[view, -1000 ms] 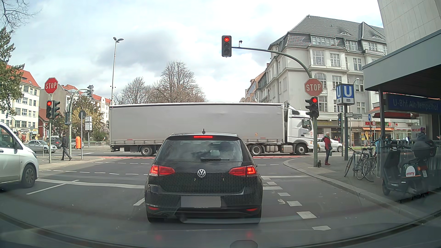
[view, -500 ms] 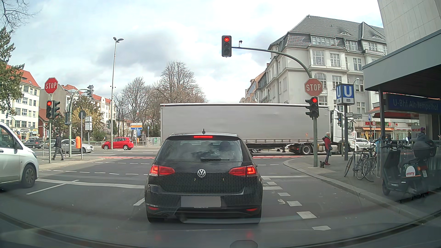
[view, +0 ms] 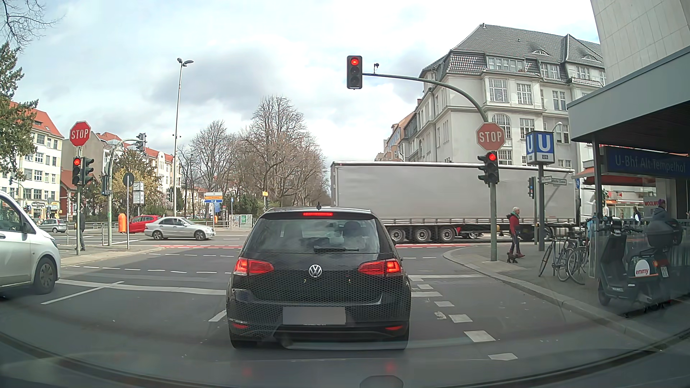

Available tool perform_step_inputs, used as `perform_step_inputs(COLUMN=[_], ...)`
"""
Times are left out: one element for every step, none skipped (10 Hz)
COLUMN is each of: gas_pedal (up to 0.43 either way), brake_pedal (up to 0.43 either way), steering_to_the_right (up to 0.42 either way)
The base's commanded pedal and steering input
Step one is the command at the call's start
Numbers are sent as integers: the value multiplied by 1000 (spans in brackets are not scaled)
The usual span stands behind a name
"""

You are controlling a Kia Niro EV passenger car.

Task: Follow the waypoints while adhering to traffic rules and regulations

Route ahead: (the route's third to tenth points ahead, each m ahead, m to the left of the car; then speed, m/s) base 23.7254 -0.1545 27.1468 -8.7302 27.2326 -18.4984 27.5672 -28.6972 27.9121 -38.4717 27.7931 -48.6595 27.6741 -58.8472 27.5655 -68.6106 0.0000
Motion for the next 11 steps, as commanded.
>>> perform_step_inputs(gas_pedal=[0, 0, 0, 0, 0, 0, 0, 0, 0, 0, 0], brake_pedal=[396, 390, 390, 396, 396, 396, 396, 396, 396, 396, 396], steering_to_the_right=[-62, -62, -62, -62, -62, -62, -62, -62, -62, -62, -62])
